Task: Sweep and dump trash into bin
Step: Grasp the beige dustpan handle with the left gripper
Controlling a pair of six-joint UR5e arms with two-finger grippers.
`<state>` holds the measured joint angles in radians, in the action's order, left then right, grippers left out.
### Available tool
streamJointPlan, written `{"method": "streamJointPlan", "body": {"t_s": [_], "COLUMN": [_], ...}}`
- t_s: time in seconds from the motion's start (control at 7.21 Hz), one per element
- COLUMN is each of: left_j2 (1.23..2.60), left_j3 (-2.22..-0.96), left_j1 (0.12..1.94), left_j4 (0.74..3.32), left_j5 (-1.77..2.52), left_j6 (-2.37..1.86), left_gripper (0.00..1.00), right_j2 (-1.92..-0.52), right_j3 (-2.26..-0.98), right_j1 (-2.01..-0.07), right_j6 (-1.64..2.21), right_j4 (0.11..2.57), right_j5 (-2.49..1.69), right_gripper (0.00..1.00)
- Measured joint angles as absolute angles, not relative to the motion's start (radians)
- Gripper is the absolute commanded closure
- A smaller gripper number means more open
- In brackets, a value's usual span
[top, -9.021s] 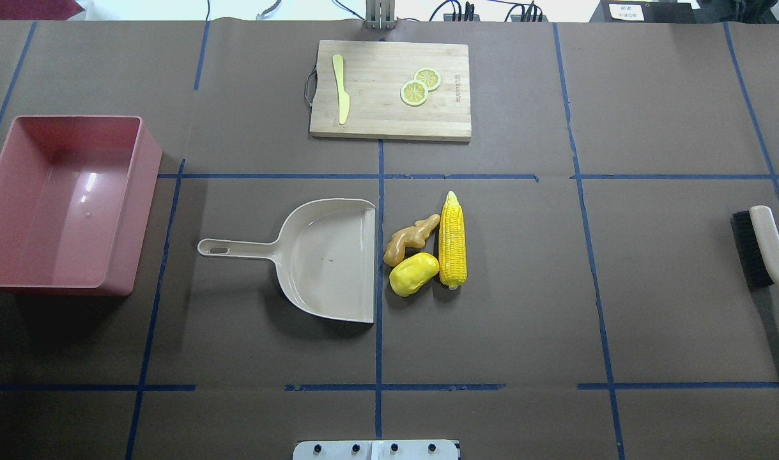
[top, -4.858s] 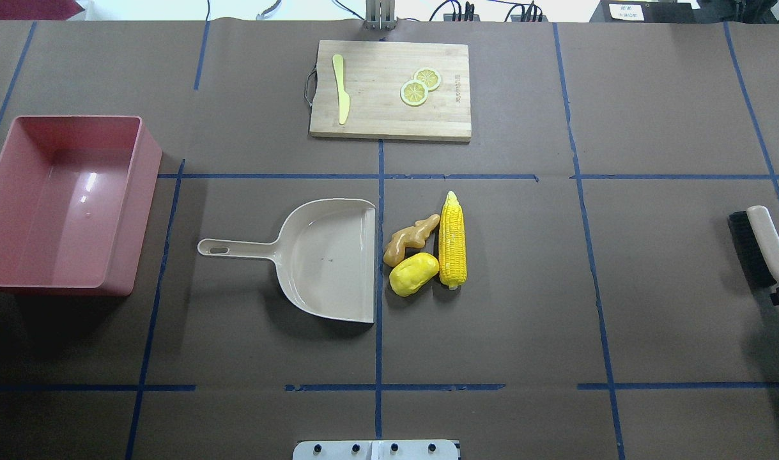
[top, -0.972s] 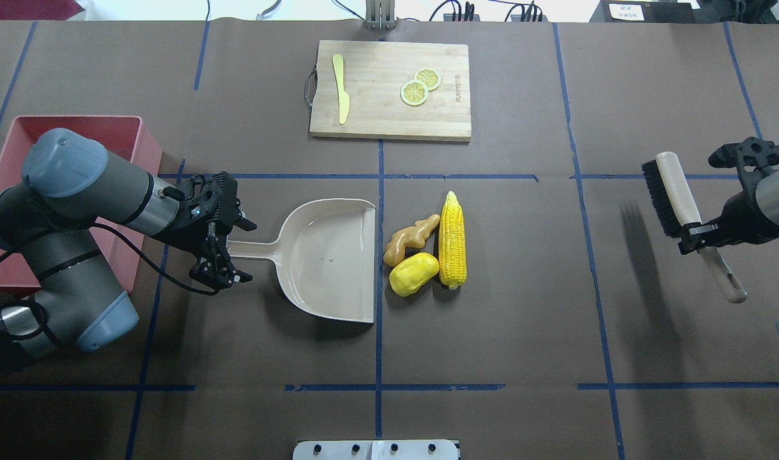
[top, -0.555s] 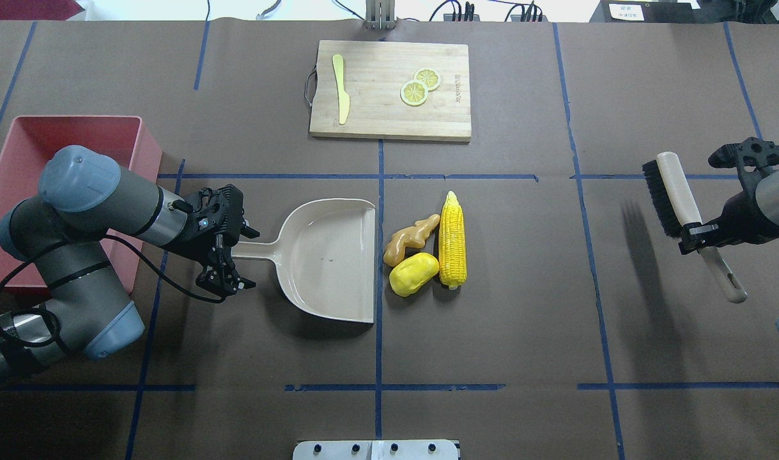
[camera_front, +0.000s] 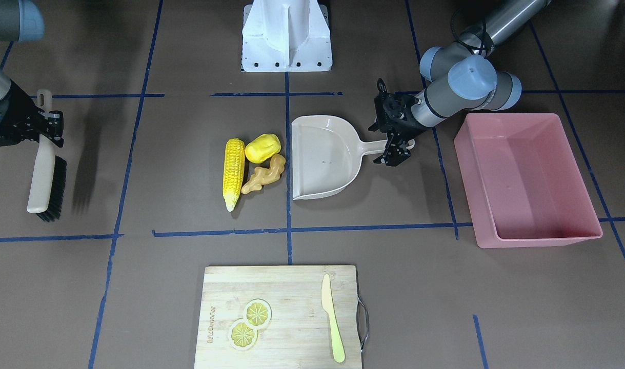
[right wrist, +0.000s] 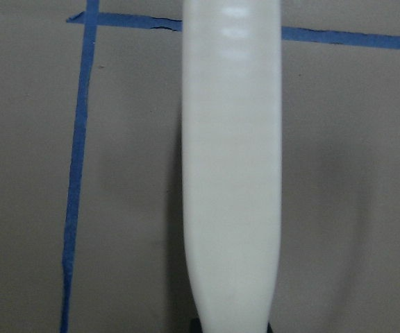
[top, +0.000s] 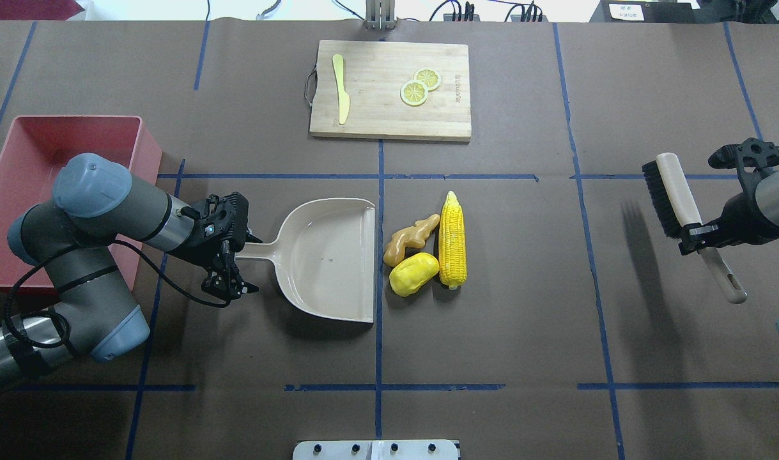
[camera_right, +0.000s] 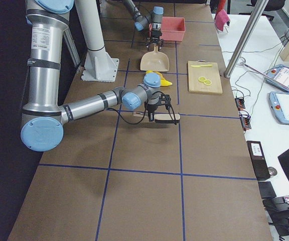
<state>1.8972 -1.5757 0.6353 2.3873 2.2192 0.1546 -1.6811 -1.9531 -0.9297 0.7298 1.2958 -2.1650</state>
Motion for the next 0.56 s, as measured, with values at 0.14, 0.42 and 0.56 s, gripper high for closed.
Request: {"method": "streamJointPlan", "body": {"t_s": [0.14,0.42,0.56], "left_j2": [1.898,1.904,1.909], "left_j3": [-1.571,-1.569,-1.572], "left_j1": [0.635,0.633,0.633], "left_j4": [2.387,2.388,2.386], "left_j5": [2.219,2.219,2.218], "left_j6": [0.154,0.155,0.155], "left_gripper": [0.3,0.72,0.82], "right_j2": [-1.681,-1.681,-1.681], "right_j3": [-1.953,-1.953,-1.953], "right_j1": [-0.93,-0.93,-0.93], "right_j6": [0.73,0.73,0.729], "right_j4": [1.295,1.294,1.294], "right_j5": [-2.165,-2.164,-2.164], "right_gripper": [1.0,1.0,1.0]}}
